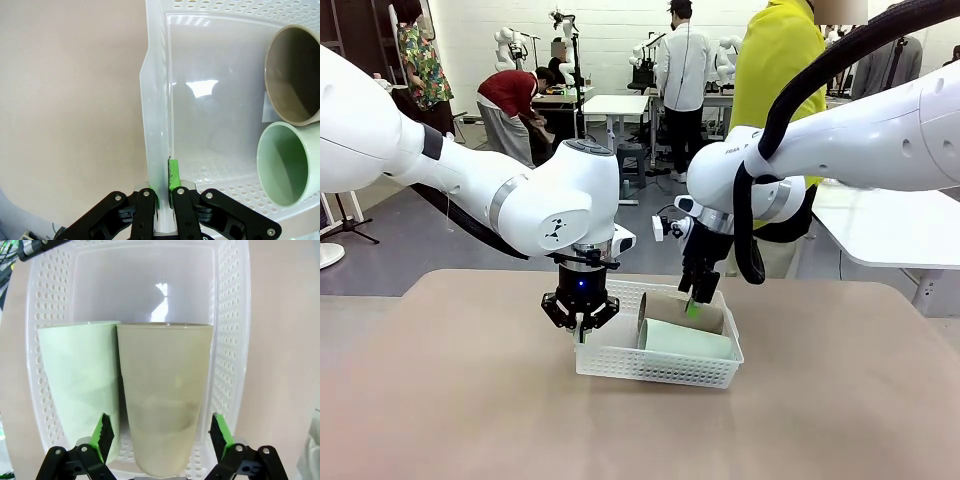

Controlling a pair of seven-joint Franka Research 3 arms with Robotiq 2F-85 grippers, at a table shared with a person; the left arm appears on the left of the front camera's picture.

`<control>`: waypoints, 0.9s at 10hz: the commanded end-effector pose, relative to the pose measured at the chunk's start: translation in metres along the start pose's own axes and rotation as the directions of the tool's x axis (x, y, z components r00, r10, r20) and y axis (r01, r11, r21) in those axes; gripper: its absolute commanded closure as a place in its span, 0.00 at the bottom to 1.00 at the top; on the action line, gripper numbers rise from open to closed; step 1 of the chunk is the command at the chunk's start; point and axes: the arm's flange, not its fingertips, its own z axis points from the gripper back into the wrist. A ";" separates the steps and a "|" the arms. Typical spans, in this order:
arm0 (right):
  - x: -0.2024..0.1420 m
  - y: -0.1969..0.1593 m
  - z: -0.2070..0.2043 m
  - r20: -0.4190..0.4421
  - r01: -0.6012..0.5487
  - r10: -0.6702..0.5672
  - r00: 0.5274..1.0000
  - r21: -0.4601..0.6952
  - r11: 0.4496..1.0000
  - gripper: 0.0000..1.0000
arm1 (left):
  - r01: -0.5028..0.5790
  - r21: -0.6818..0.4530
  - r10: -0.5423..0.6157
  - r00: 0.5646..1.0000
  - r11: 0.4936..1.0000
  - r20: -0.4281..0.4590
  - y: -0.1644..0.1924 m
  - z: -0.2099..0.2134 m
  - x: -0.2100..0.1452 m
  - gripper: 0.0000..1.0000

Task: Clean and organize the cups into the basket.
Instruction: Pick up the Reusable plastic cup from the right side of the table and stack it inside the Organizing basket in the center of the table.

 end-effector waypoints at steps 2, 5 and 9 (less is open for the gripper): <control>-0.023 0.037 0.056 0.182 -0.062 0.060 0.981 0.000 0.998 0.00 | -0.001 0.001 0.001 1.000 1.000 0.001 0.001 0.000 0.000 1.00; -0.121 0.116 0.128 0.410 -0.104 0.086 0.908 0.022 0.994 0.00 | -0.001 0.001 0.001 1.000 1.000 0.001 0.001 0.000 0.000 1.00; -0.267 0.187 0.139 0.595 -0.058 0.100 0.798 -0.089 0.994 0.00 | -0.001 0.001 0.001 1.000 1.000 0.001 0.001 0.000 0.000 1.00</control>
